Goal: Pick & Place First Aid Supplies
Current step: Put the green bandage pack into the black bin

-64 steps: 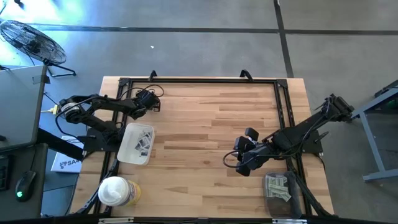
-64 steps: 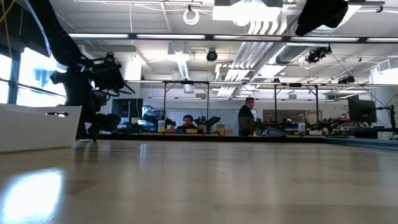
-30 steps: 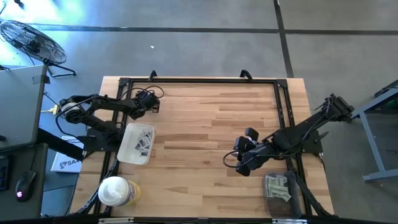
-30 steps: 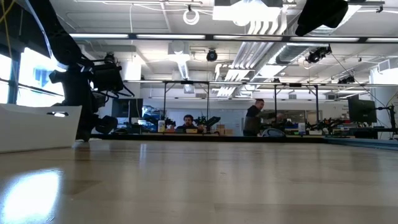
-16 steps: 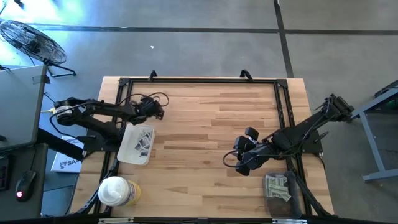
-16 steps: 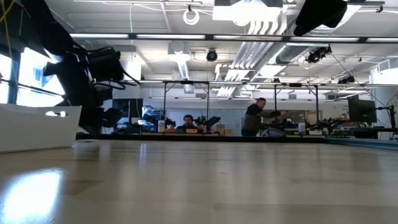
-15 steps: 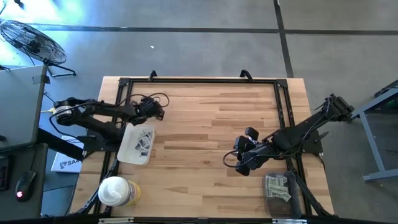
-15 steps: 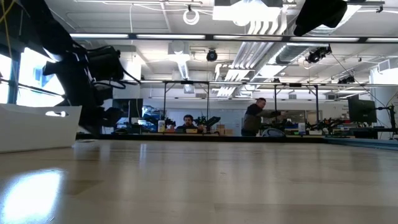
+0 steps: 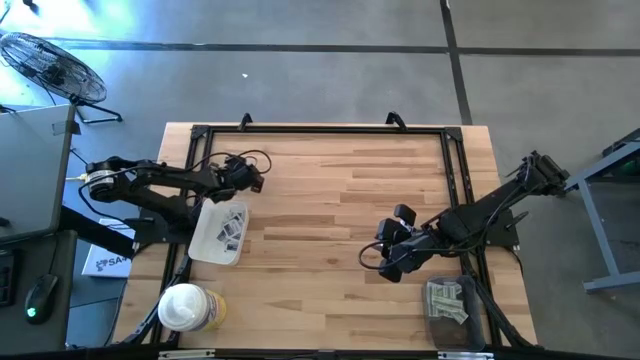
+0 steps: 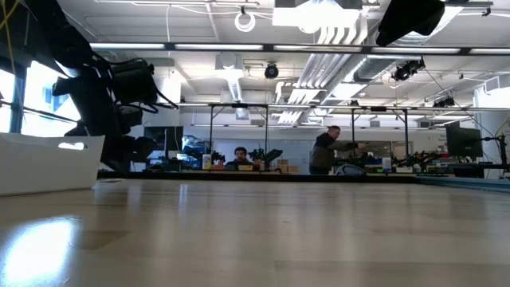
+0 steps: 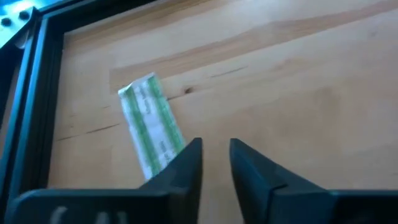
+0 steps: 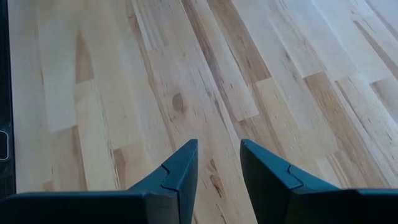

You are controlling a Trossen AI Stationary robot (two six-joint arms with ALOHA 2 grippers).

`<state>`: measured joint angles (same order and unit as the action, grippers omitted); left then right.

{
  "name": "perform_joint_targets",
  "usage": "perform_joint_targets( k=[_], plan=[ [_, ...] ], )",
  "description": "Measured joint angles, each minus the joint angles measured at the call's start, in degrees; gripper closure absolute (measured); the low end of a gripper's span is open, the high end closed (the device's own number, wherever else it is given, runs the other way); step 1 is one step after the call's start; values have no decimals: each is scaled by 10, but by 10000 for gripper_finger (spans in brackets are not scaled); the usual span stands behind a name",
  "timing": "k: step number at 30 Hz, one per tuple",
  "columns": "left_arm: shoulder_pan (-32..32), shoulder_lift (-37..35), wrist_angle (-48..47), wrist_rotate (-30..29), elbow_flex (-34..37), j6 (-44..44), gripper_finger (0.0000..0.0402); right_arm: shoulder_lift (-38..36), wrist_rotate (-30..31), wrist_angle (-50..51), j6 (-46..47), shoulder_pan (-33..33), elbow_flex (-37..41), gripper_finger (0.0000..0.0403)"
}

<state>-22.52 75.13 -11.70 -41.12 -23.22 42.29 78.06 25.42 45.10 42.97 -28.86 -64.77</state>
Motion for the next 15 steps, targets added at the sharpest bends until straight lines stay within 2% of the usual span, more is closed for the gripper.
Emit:
perform_joint_targets(
  k=[3,6,15],
  plan=[
    [0,0,-25,-1,0,14,291,0,3,0,0,0,0,289],
    [-20,1,-43,10,0,34,278,0,9,0,0,0,0,289],
    [-71,0,-8,63,22,28,309,0,11,0,-9,0,0,289]
  ],
)
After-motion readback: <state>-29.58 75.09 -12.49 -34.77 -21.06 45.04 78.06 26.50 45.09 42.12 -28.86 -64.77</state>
